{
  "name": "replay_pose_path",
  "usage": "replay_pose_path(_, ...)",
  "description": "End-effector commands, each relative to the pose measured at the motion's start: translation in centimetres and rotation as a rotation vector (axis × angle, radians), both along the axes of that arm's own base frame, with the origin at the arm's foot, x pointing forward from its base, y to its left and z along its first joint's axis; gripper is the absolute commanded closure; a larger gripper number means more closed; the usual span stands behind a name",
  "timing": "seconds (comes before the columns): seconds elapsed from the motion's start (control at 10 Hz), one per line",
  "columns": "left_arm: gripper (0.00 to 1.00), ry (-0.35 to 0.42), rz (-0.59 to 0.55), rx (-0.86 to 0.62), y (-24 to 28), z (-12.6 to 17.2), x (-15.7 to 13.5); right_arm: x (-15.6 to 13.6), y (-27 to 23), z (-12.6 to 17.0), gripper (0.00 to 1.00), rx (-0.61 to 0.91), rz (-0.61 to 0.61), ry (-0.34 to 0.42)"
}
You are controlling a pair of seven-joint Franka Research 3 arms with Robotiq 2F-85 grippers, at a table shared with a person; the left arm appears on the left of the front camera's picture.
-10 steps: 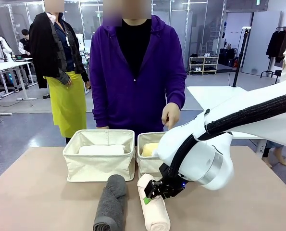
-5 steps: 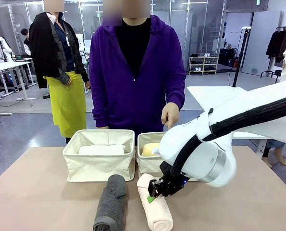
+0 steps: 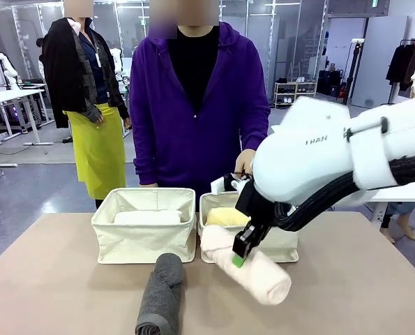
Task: Divide the towels into two baskets.
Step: Pick up one hotel-folded towel from the bottom of the table and place it in the Fabric basket indicated by the person.
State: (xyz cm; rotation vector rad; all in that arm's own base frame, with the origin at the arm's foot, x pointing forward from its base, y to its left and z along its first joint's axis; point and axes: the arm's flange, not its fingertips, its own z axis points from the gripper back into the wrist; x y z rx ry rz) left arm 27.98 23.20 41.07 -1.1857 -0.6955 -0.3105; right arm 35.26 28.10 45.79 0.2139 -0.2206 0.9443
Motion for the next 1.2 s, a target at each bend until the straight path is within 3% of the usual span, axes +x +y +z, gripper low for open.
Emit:
replay_pose_path(0.0, 0.0, -0.009, -0.009, -0.003, 0.1, 0.2, -0.5, 1.5, 0.7, 0.8, 0.77, -0.091, 0.102, -0.13)
replay_pose_path(0.1, 0.0, -0.009, -0.009, -0.003, 0.1, 0.2, -0.5, 1.0, 0.8, 0.6, 0.77, -0.043, 0.077, -0.134)
replay_pose_path(0.2, 0.0, -0.009, -0.009, -0.003, 0.1, 0.2, -0.5, 0.5, 0.3, 1.2, 0.77, -0.063, 0.065, -0.06)
replay_pose_path(0.5, 0.0, -0.009, -0.009, -0.003, 0.1, 0.2, -0.5, 0.5, 0.3, 1.2, 0.77, -0.063, 0.065, -0.06)
replay_pose_path(0.6, 0.0, -0.009, -0.009, -0.003, 0.1, 0.2, -0.5, 0.9, 0.0, 1.0, 0.66, -0.082, 0.077, -0.079)
replay_pose_path(0.7, 0.0, -0.009, -0.009, -0.003, 0.1, 0.2, -0.5, 1.2, 0.1, 3.1, 0.66, -0.103, 0.163, -0.209)
replay_pose_path(0.9, 0.0, -0.009, -0.009, -0.003, 0.1, 0.2, -0.5, 3.6, 0.2, 6.9, 0.66, -0.092, 0.508, -0.303)
replay_pose_path(1.1, 0.0, -0.009, -0.009, -0.003, 0.1, 0.2, -0.5, 8.2, 0.0, 7.7, 0.66, -0.182, 0.599, -0.39)
